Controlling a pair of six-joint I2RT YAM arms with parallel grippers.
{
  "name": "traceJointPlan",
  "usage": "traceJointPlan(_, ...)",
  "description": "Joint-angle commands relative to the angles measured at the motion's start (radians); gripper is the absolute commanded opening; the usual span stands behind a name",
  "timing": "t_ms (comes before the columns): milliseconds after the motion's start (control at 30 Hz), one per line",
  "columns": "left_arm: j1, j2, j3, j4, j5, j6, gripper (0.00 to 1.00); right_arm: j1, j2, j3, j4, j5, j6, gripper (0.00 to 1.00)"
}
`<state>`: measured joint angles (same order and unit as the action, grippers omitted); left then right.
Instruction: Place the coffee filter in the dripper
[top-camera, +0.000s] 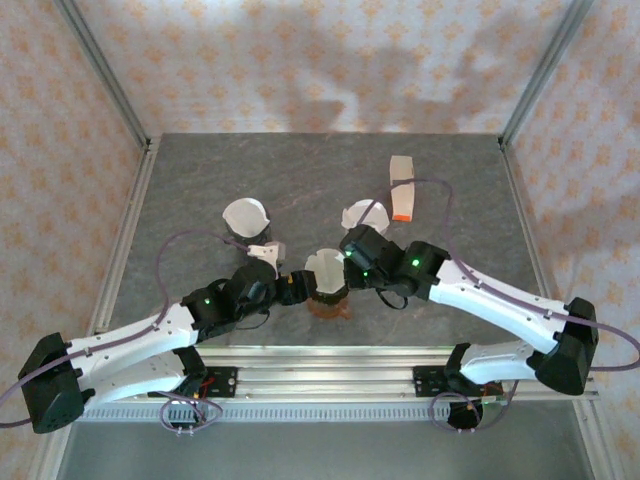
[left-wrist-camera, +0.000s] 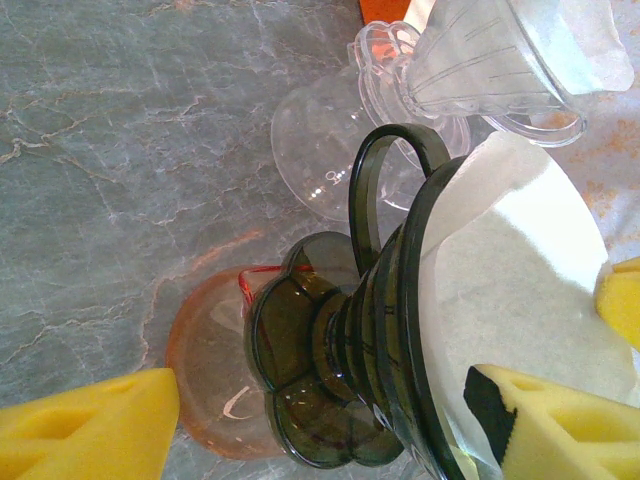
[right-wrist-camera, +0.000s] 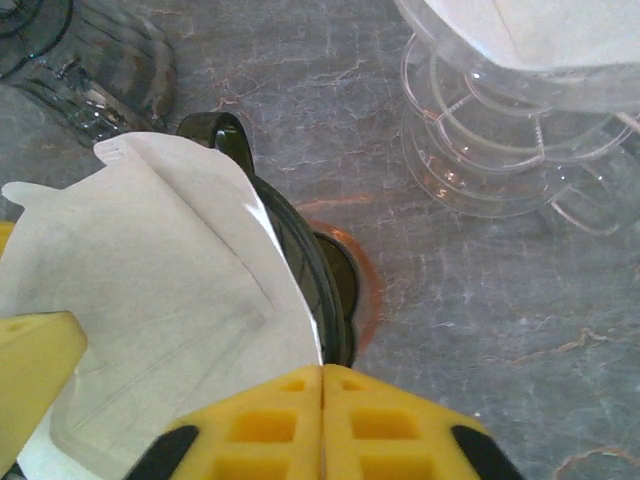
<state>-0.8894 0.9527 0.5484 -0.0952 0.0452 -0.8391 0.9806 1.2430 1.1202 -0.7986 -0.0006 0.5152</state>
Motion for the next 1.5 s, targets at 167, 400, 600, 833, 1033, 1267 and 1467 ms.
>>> traceJointPlan(167,0.006,0.006,0.007,-0.001,-0.001,0.005,0.76,0.010,0.051,0.073,-0.072,0.040,-0.022,0.01)
traceJointPlan(400,0.005,0.010,0.011,-0.001,0.001,0.008,0.77,0.033,0.036,0.124,-0.116,0.110,-0.039,0.36)
traceJointPlan(600,0.005,0.015,0.012,0.003,0.002,0.009,0.77,-0.025,0.073,0.192,-0.158,-0.010,-0.140,0.37)
traceJointPlan(833,0.006,0.021,0.015,0.005,0.009,0.010,0.78,-0.091,0.152,0.248,-0.205,-0.113,-0.247,0.36)
traceJointPlan(1033,0.006,0.024,0.015,0.006,0.008,0.008,0.78,-0.121,0.187,0.267,-0.217,-0.149,-0.283,0.26)
traceJointPlan(1267,0.006,0.029,0.015,0.009,0.007,0.006,0.77,-0.120,0.194,0.266,-0.214,-0.134,-0.289,0.09)
traceJointPlan(1467,0.006,0.031,0.015,0.017,0.010,0.006,0.82,-0.115,0.210,0.260,-0.212,-0.124,-0.294,0.00)
